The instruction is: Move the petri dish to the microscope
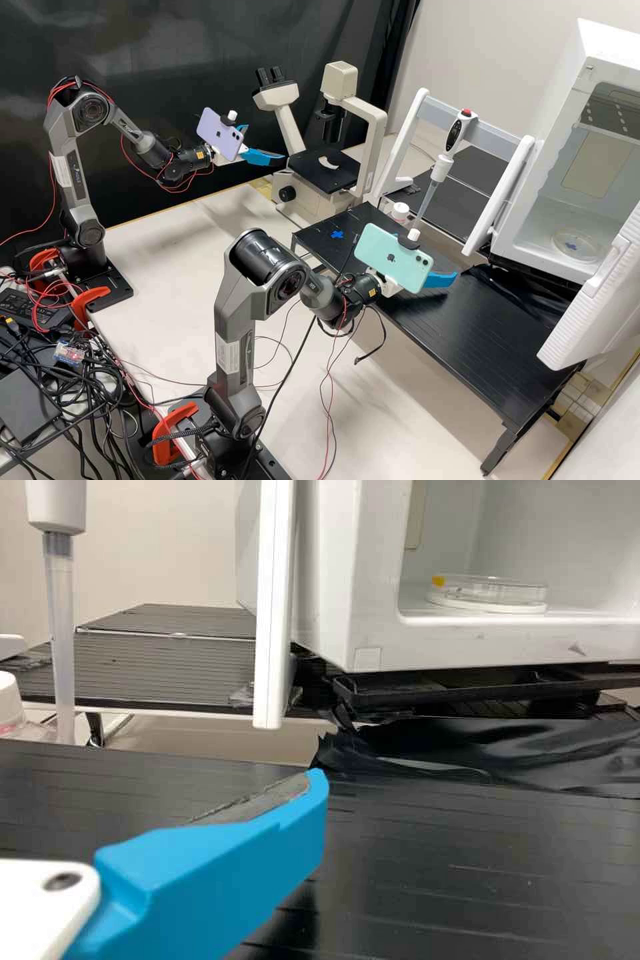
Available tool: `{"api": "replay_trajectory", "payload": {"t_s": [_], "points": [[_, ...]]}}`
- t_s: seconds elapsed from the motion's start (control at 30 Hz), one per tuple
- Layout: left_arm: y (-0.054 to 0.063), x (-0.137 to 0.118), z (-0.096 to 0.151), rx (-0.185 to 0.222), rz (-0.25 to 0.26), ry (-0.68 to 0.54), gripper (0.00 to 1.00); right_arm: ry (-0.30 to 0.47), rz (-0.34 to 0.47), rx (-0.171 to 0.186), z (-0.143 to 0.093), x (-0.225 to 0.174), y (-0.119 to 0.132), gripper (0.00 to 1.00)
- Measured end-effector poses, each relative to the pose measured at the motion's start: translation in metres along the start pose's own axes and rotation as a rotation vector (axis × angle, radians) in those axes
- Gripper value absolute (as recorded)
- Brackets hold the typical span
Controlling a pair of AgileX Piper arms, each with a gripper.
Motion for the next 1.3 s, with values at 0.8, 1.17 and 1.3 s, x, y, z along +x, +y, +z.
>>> {"api": "replay_trajectory", "payload": {"t_s": [0.8,1.17,1.3], "points": [[0.000,0.000,0.000,0.000,0.000,0.000,1.00,-0.028,0.067,0.069,0.022,-0.009,0.031,1.00],[0.000,0.000,0.000,0.000,0.000,0.000,1.00,-0.053,0.239,0.111,0.045,0.010,0.086,1.00],[0.000,0.000,0.000,0.000,0.000,0.000,1.00,-0.077,0.291,0.113,0.052,0.030,0.108,1.00]]}}
